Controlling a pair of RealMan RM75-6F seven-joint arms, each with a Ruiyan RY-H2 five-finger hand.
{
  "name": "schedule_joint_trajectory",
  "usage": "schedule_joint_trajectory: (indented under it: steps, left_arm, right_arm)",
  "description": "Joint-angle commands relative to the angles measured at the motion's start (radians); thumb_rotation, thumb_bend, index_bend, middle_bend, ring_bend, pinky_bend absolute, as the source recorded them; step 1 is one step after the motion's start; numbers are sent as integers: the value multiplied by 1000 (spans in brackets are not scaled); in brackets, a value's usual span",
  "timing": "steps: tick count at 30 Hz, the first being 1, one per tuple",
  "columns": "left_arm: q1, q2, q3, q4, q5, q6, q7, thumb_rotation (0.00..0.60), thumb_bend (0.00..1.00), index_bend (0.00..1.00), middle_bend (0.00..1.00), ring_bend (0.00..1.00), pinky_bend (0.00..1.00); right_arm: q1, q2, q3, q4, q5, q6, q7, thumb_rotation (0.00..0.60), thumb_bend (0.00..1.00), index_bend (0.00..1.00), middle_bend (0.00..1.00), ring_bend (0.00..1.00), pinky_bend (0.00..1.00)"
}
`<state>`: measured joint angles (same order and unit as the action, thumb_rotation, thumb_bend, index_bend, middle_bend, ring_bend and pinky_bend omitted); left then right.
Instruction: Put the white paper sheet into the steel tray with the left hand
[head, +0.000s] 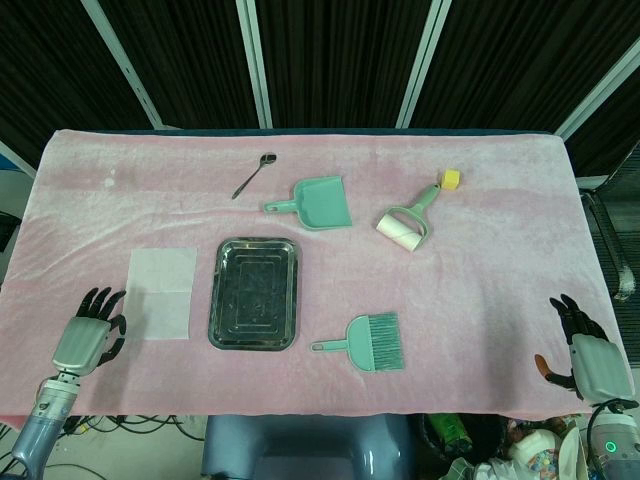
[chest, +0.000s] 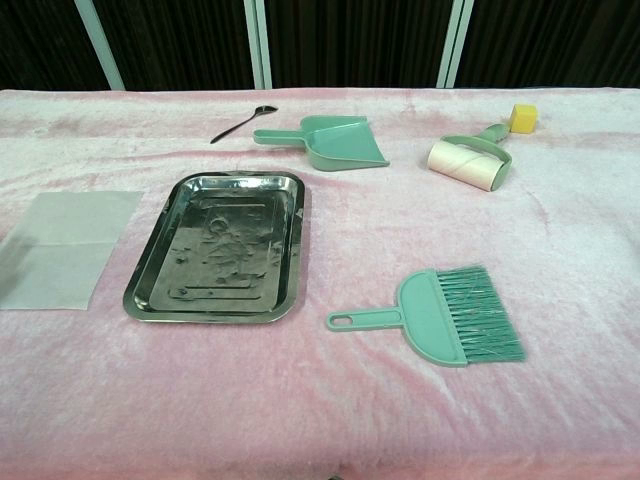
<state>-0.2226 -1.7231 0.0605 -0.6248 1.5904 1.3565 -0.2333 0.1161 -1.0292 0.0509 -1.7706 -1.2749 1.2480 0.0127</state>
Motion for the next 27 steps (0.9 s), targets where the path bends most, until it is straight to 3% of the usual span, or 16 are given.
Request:
schedule_joint_trajectory:
  steps: [1,27]
  left_arm:
    - [0,0,0,0,1,3,-1,600,386,571,121,0,0]
    - [-3,6,7,-3,5,-5,5,600,396,585,123,0,0]
  right_arm:
    - [0,-1,0,1,-1,2,-2,600,266,44,11,102,158]
    - [-2,-5,5,-7,26,6,-30,600,266,44,11,103,158]
